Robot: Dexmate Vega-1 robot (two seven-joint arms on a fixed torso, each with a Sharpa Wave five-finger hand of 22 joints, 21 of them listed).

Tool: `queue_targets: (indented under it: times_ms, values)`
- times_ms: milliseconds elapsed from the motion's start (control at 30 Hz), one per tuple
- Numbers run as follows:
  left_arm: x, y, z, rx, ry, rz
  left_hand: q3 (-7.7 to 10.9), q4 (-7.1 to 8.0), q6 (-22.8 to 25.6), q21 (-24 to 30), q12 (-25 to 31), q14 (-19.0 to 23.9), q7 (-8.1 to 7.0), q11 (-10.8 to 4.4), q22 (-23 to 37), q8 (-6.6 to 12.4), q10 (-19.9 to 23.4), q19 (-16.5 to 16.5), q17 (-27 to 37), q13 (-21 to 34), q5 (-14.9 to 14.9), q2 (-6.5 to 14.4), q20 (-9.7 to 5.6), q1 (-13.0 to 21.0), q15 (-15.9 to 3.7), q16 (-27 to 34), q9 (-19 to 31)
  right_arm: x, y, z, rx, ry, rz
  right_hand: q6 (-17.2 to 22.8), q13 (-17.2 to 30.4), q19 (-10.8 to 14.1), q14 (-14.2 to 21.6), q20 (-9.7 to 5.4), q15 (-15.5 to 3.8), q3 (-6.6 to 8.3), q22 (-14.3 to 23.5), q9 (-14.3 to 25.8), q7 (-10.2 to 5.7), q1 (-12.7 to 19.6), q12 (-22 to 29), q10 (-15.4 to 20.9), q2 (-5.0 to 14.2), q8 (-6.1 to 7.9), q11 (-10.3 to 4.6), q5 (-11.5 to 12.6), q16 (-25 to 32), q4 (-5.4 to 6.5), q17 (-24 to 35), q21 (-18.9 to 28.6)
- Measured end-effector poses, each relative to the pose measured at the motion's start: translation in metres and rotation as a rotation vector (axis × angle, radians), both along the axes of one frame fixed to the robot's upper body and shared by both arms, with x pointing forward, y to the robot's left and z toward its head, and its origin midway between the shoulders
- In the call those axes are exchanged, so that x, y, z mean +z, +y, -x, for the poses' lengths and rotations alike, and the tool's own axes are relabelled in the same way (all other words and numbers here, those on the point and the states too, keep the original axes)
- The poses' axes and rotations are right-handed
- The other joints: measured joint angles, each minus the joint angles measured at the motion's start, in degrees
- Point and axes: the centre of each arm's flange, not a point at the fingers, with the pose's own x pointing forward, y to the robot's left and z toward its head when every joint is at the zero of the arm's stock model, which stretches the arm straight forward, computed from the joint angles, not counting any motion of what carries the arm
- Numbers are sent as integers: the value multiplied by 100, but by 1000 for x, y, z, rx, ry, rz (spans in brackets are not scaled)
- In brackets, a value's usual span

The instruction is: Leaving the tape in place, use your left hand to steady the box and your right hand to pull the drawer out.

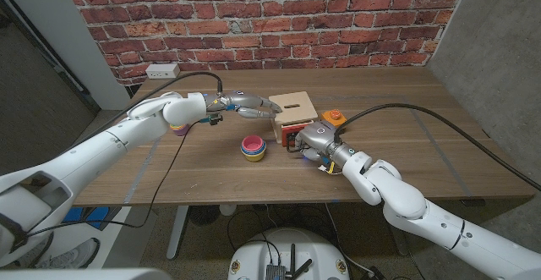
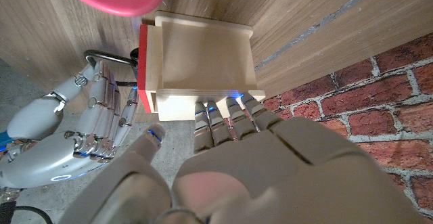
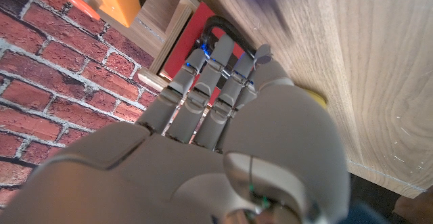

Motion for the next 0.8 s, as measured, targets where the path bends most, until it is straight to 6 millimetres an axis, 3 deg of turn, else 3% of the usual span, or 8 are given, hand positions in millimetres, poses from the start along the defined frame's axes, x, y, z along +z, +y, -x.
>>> queue_targets:
  times_ms: [800]
  values:
    - [2,0,-2,-9,-6,-4,23,-24,7,0,-6,23,-7,16,0,-27,16,0,6,6,0,0,0,0,25,-5,1,-2,-3,9,6,2,24,1,2,0,-2,0,2,56,0,0,1,39,9,-1,-39,0,1,8,0,9,43,0]
